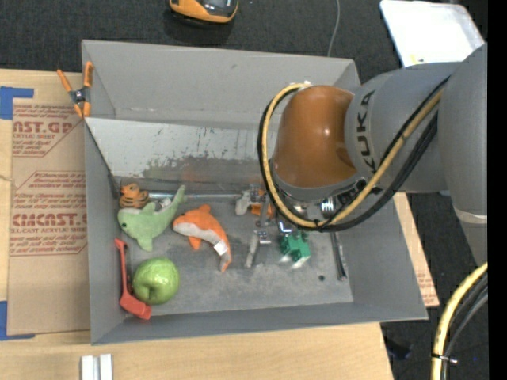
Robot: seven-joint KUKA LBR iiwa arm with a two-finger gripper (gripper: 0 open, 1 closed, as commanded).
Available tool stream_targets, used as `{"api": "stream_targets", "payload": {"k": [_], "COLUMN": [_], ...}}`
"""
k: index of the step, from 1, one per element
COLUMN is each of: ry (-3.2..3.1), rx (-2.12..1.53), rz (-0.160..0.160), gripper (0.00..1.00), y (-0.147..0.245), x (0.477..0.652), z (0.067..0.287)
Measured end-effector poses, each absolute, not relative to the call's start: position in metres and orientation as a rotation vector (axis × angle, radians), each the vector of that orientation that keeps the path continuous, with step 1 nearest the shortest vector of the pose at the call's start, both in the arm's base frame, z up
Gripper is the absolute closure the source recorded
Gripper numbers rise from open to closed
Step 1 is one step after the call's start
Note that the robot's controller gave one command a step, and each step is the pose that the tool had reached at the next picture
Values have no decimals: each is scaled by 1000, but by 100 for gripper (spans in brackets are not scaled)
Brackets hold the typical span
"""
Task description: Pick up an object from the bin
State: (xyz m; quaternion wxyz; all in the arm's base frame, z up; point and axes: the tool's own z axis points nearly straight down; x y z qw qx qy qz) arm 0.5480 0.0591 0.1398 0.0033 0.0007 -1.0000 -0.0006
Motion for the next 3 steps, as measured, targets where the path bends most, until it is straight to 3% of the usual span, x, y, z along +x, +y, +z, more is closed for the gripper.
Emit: {"api": "stream_targets", "payload": {"k": [1, 2, 3], "ry": [-3143, -3148, -3139], "rx": [1, -138, -64], "rz": [-2, -4, -1], "gripper": [0, 0, 0], "y": [59, 74, 103], "x": [550, 553, 567], "z": [145, 111, 78]}}
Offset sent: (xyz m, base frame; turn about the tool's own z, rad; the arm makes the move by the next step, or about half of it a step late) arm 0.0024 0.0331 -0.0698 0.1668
